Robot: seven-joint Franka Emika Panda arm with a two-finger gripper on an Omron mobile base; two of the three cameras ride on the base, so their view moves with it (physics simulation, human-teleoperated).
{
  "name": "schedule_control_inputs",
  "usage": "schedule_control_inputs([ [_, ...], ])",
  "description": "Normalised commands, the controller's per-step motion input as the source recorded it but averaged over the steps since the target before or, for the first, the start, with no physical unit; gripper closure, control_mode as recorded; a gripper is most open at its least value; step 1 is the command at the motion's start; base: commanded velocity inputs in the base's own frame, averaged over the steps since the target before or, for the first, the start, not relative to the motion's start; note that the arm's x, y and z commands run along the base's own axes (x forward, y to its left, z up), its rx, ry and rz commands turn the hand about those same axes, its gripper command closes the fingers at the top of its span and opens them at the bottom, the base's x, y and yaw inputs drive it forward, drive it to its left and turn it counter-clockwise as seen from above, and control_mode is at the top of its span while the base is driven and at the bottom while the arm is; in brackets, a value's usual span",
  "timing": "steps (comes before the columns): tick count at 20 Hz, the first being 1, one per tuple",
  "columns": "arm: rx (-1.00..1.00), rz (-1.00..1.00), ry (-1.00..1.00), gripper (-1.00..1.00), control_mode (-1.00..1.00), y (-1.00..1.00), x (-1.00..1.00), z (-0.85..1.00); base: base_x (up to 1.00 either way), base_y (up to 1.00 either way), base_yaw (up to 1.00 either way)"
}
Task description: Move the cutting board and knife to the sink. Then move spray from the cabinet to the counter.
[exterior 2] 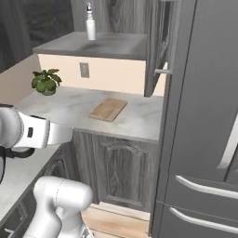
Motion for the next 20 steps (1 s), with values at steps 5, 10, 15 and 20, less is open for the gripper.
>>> schedule_control_inputs([
  [5,0.0,0.0,0.0,-1.0,1.0,0.0,0.0,0.0,0.26,0.0,0.27],
  [10,0.0,0.0,0.0,-1.0,1.0,0.0,0.0,0.0,0.23,0.0,0.32],
  [15,0.0,0.0,0.0,-1.0,1.0,0.0,0.0,0.0,0.46,-0.03,0.27],
  [20,0.0,0.0,0.0,-1.0,1.0,0.0,0.0,0.0,0.82,-0.02,0.06],
])
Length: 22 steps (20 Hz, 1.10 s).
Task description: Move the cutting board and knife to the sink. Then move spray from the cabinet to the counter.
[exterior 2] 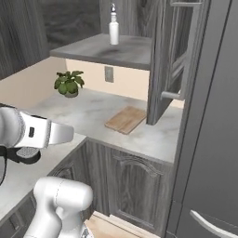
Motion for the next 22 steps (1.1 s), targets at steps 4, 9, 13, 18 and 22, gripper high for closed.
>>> schedule_control_inputs([
  [4,0.0,0.0,0.0,-1.0,1.0,0.0,0.0,0.0,0.64,-0.27,0.0],
  [9,0.0,0.0,0.0,-1.0,1.0,0.0,0.0,0.0,0.55,0.1,-0.01],
  [13,0.0,0.0,0.0,-1.0,1.0,0.0,0.0,0.0,0.92,-0.18,0.13],
  [18,0.0,0.0,0.0,-1.0,1.0,0.0,0.0,0.0,0.79,-0.61,-0.1],
  [22,0.0,0.0,0.0,-1.0,1.0,0.0,0.0,0.0,1.0,0.1,-0.05],
])
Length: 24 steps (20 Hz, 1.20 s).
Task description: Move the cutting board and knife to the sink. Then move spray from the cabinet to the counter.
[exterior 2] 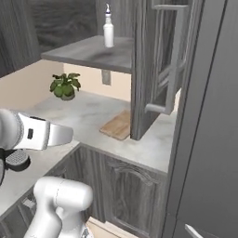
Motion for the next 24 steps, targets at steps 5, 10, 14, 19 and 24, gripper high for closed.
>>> schedule_control_inputs([
  [5,0.0,0.0,0.0,-1.0,1.0,0.0,0.0,0.0,0.94,-0.24,0.19],
  [10,0.0,0.0,0.0,-1.0,1.0,0.0,0.0,0.0,0.21,-0.36,0.05],
  [14,0.0,0.0,0.0,-1.0,1.0,0.0,0.0,0.0,0.0,0.01,0.0],
  [19,0.0,0.0,0.0,-1.0,1.0,0.0,0.0,0.0,0.0,0.22,0.0],
  [24,0.0,0.0,0.0,-1.0,1.0,0.0,0.0,0.0,0.0,0.43,0.0],
])
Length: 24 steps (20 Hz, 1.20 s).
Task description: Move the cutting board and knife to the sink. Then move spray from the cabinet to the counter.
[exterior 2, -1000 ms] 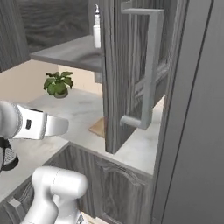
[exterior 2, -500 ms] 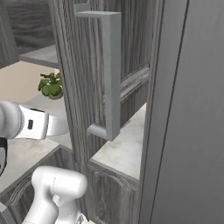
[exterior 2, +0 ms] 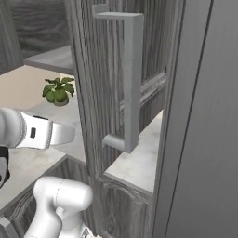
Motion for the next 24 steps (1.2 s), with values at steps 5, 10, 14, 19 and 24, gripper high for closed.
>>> schedule_control_inputs([
  [5,0.0,0.0,0.0,-1.0,1.0,0.0,0.0,0.0,0.0,0.41,0.0],
  [10,0.0,0.0,0.0,-1.0,1.0,0.0,0.0,0.0,0.0,0.03,0.0],
  [14,0.0,0.0,0.0,-1.0,1.0,0.0,0.0,0.0,0.0,0.0,0.06],
  [19,0.0,0.0,0.0,-1.0,1.0,0.0,0.0,0.0,0.0,0.06,0.05],
  [24,0.0,0.0,-0.01,-1.0,-1.0,0.21,0.02,-0.34,0.0,0.03,0.0],
])
